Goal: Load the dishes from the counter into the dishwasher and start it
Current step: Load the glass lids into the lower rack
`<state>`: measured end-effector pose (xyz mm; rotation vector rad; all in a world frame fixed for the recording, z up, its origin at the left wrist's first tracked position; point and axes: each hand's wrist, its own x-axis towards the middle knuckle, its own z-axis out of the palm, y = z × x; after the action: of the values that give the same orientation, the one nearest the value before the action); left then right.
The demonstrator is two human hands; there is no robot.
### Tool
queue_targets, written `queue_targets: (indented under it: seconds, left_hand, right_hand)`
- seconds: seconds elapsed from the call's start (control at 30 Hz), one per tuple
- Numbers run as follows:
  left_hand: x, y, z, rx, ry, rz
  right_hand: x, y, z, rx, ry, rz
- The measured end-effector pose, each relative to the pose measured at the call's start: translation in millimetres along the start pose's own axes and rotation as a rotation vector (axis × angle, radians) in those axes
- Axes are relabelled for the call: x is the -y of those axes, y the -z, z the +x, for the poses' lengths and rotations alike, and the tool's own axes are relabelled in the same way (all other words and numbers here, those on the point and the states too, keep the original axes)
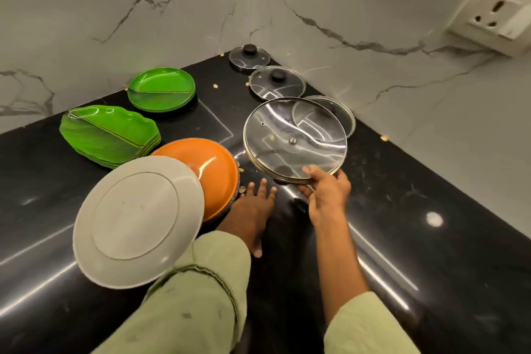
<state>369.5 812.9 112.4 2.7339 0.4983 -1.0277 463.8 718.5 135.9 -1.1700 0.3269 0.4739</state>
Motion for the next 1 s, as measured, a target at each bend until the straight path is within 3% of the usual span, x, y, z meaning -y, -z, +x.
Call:
queue_targets:
  seconds: [0.1, 0.3, 0.63, 1.0]
  left_hand:
    - [7, -7, -12, -0.053, -0.060, -0.057]
    - [0, -48, -57, -0.386, -0.042, -0.077]
    - [12, -103, -133, -0.450, -0.038, -0.112]
    - [42, -167, -219, -0.543, -0.200, -0.042]
  right_hand:
    - [2, 29, -31, 0.029, -0.065, 0.100]
    - [-5, 71, -67, 0.012, -0.056, 0.064]
    - [-37, 119, -150, -0.115, 0.023, 0.085]
    - [-88, 156, -277, -0.196, 0.202, 0.237]
